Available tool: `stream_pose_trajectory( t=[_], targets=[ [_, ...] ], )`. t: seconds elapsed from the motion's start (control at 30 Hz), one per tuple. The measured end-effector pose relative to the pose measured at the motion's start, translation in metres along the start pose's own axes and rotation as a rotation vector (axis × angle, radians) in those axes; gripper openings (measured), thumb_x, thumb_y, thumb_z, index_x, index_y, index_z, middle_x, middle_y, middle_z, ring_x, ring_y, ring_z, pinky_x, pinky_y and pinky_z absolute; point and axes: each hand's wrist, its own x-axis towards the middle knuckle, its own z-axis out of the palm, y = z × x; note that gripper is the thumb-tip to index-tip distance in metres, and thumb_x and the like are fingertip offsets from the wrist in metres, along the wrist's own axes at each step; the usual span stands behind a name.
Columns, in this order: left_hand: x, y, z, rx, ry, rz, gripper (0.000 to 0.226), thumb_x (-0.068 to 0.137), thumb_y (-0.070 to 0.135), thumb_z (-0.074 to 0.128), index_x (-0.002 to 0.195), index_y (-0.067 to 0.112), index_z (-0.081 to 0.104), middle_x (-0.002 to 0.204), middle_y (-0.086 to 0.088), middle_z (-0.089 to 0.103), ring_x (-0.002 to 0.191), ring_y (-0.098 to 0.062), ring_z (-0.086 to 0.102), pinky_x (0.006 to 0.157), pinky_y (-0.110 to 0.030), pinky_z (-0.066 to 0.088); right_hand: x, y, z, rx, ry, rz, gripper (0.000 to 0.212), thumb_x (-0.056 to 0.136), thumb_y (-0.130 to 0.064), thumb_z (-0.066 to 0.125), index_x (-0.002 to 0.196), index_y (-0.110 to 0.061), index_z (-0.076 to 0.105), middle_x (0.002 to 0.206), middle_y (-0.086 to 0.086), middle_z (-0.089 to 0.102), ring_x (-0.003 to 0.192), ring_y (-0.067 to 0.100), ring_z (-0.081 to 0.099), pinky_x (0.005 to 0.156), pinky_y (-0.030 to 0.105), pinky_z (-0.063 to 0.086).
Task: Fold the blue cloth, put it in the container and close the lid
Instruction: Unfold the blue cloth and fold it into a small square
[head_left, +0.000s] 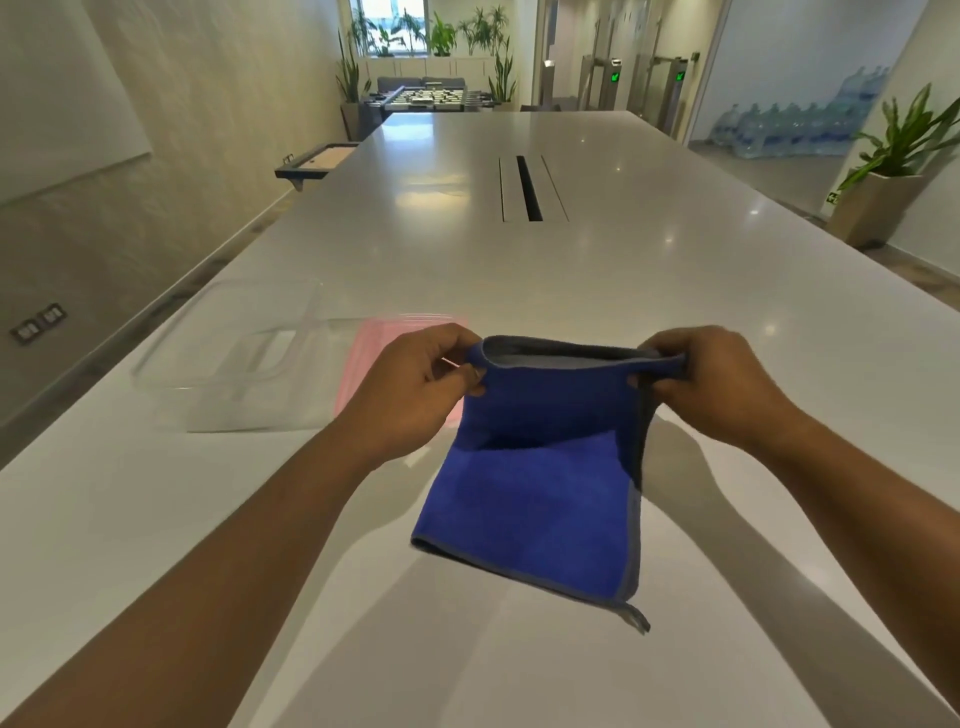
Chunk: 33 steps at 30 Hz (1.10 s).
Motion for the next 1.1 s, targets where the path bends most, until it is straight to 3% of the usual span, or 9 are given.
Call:
stream_pose_trajectory(
  t=[0.13, 0.2, 0.3, 0.47, 0.6, 0.8, 0.93, 1.03, 1.1],
  targets=[
    [-0.006, 0.002, -0.004, -0.003, 0.038, 0.025, 0.019, 0.092, 0.009, 0.055, 0.103, 0.019, 0.067, 0.091, 0.007, 0.073, 0.083, -0.007, 0.069, 0.083, -0.027, 0.055, 0.007, -0.013, -0.012, -0.141, 0.305, -0.049, 0.025, 0.075, 0.0, 0.067, 0.088, -0.019, 0.075, 0.085, 0.006, 0.072, 0.081, 0.027, 0.062, 0.07, 0.039, 0.053],
    [-0.008, 0.004, -0.005, -0.003, 0.071, 0.031, 0.017, 0.092, 0.011, 0.056, 0.102, 0.019, 0.067, 0.092, 0.006, 0.073, 0.084, -0.011, 0.068, 0.081, -0.026, 0.054, 0.005, -0.019, -0.016, -0.13, 0.325, -0.08, 0.026, 0.073, 0.005, 0.069, 0.089, -0.015, 0.074, 0.086, 0.003, 0.07, 0.086, 0.026, 0.06, 0.073, 0.042, 0.053],
    [-0.014, -0.002, -0.007, -0.004, 0.095, 0.028, 0.014, 0.091, 0.014, 0.059, 0.098, 0.022, 0.068, 0.091, 0.009, 0.072, 0.083, -0.008, 0.066, 0.076, -0.019, 0.053, -0.01, -0.02, -0.015, -0.111, 0.251, -0.149, 0.024, 0.072, 0.001, 0.075, 0.088, -0.017, 0.071, 0.087, -0.001, 0.066, 0.086, 0.022, 0.059, 0.075, 0.04, 0.052],
    [-0.029, -0.019, -0.008, 0.034, 0.011, 0.029, 0.021, 0.086, 0.011, 0.065, 0.092, 0.03, 0.067, 0.093, 0.014, 0.071, 0.091, -0.003, 0.066, 0.081, -0.009, 0.048, -0.045, -0.007, -0.006, -0.022, 0.037, -0.269, 0.023, 0.07, -0.007, 0.077, 0.084, -0.024, 0.071, 0.084, -0.006, 0.069, 0.08, 0.013, 0.062, 0.068, 0.015, 0.04],
    [-0.045, -0.034, -0.006, 0.035, -0.028, 0.004, 0.019, 0.083, 0.012, 0.069, 0.093, 0.028, 0.071, 0.097, 0.012, 0.072, 0.095, -0.003, 0.066, 0.085, -0.01, 0.046, -0.068, 0.002, 0.002, -0.015, -0.065, -0.23, 0.015, 0.074, -0.021, 0.07, 0.085, -0.031, 0.069, 0.084, -0.015, 0.066, 0.076, 0.003, 0.059, 0.062, 0.014, 0.035],
    [-0.066, -0.047, 0.006, 0.131, -0.144, -0.01, 0.02, 0.076, 0.01, 0.076, 0.086, 0.028, 0.079, 0.109, 0.018, 0.068, 0.103, 0.0, 0.063, 0.09, -0.023, 0.049, -0.089, 0.011, 0.007, -0.048, -0.125, -0.153, 0.018, 0.069, -0.018, 0.073, 0.079, -0.031, 0.068, 0.081, -0.012, 0.066, 0.078, 0.012, 0.06, 0.058, 0.021, 0.038],
    [-0.075, -0.053, 0.014, 0.266, -0.191, 0.006, 0.029, 0.079, 0.009, 0.07, 0.09, 0.034, 0.077, 0.117, 0.023, 0.063, 0.109, 0.0, 0.059, 0.093, -0.032, 0.05, -0.097, 0.008, 0.014, -0.134, -0.183, -0.143, 0.016, 0.069, -0.024, 0.076, 0.078, -0.035, 0.068, 0.077, -0.021, 0.063, 0.079, 0.004, 0.058, 0.063, 0.027, 0.048],
    [-0.081, -0.053, 0.014, 0.403, -0.244, -0.004, 0.044, 0.081, -0.001, 0.054, 0.098, 0.033, 0.076, 0.127, 0.019, 0.059, 0.118, -0.005, 0.055, 0.098, -0.028, 0.045, -0.099, 0.009, 0.016, -0.231, -0.329, -0.113, 0.021, 0.074, -0.024, 0.074, 0.085, -0.04, 0.069, 0.087, -0.025, 0.063, 0.086, 0.0, 0.058, 0.07, 0.022, 0.049],
    [-0.08, -0.046, 0.01, 0.515, -0.179, 0.037, 0.043, 0.079, 0.0, 0.052, 0.095, 0.032, 0.076, 0.126, 0.017, 0.061, 0.117, -0.007, 0.055, 0.094, -0.023, 0.043, -0.096, 0.009, 0.012, -0.252, -0.348, -0.097, 0.026, 0.076, -0.02, 0.07, 0.093, -0.041, 0.071, 0.095, -0.025, 0.064, 0.091, -0.001, 0.057, 0.077, 0.022, 0.049]
  ],
)
